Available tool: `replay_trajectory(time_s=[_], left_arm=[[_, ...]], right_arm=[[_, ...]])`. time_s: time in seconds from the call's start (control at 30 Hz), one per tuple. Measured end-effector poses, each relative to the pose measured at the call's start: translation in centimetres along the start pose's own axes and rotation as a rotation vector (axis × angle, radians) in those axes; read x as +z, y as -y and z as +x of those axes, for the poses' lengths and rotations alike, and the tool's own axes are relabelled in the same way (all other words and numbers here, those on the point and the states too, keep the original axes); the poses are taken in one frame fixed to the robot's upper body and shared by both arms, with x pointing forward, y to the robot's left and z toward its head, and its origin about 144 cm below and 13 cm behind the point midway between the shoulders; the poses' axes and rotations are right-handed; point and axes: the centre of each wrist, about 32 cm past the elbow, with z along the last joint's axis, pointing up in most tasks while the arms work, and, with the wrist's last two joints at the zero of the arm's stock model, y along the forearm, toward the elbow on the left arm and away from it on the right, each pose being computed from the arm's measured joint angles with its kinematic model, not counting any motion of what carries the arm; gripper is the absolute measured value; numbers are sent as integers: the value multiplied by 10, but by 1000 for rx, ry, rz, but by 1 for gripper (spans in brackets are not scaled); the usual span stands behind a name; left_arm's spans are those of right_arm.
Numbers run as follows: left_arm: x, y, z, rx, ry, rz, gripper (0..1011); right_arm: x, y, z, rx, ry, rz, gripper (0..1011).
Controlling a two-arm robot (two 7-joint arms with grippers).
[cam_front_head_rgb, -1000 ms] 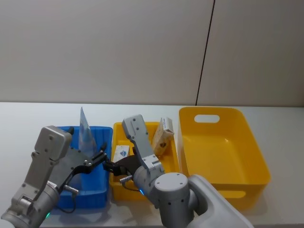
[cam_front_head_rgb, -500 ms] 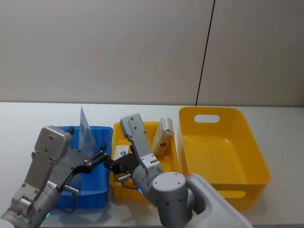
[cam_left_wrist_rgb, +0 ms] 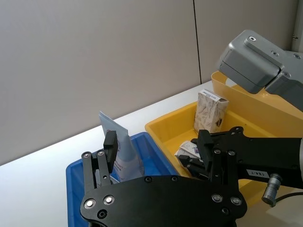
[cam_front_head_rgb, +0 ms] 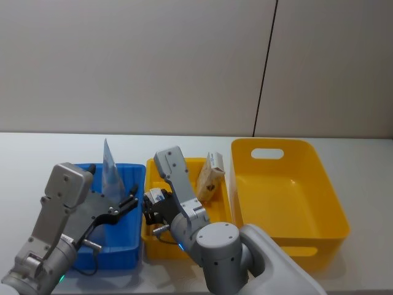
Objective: Bimanual collaborative sorting of washing and personal care products
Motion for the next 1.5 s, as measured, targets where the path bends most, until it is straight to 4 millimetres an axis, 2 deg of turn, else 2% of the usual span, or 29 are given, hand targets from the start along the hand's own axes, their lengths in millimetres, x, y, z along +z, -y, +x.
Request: replay_trajectory(time_s=[0.03,0.23,0.43,1.5], left_arm=[[0,0,0,0,0,0,1001],[0,0,0,0,0,0,1001],[0,0,0,0,0,0,1001],[0,0,0,0,0,0,1001]], right_arm=[[0,0,0,0,0,0,397],[0,0,0,-1,2,1,266],[0,0,0,-1,3,2,205],[1,0,0,1,8,2,186]])
